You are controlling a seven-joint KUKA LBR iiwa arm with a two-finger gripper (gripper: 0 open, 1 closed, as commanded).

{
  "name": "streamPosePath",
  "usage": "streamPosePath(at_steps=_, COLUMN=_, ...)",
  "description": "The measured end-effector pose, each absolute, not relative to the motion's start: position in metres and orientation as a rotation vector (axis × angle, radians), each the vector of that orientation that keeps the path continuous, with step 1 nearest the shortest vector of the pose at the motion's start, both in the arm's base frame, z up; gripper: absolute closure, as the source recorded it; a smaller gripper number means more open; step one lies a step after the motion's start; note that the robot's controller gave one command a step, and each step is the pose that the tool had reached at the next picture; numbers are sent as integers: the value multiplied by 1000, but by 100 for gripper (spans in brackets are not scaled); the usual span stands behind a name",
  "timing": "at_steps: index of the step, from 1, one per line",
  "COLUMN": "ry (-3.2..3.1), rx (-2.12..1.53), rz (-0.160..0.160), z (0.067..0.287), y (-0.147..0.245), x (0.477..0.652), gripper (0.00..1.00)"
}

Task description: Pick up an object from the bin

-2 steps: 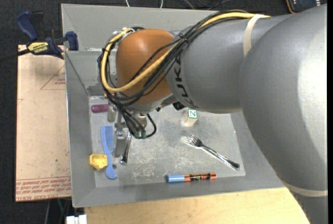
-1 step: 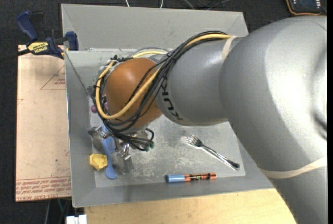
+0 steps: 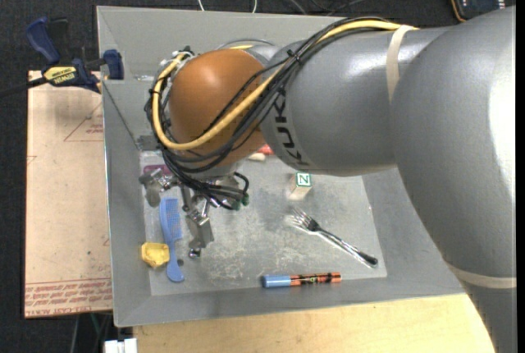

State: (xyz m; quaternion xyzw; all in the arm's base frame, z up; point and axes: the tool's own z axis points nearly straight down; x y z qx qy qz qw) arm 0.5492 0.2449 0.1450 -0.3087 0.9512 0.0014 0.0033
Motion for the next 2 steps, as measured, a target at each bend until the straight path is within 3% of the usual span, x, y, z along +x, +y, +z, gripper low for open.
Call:
streamPosePath(at_steps=1, ry=2734, rx=-1573, rz=11, z=99, y=240, x=556, gripper=0)
streamPosePath(at_steps=2, ry=2502, rx=-1889, rz=0, z=71, y=244, x=556, gripper=0)
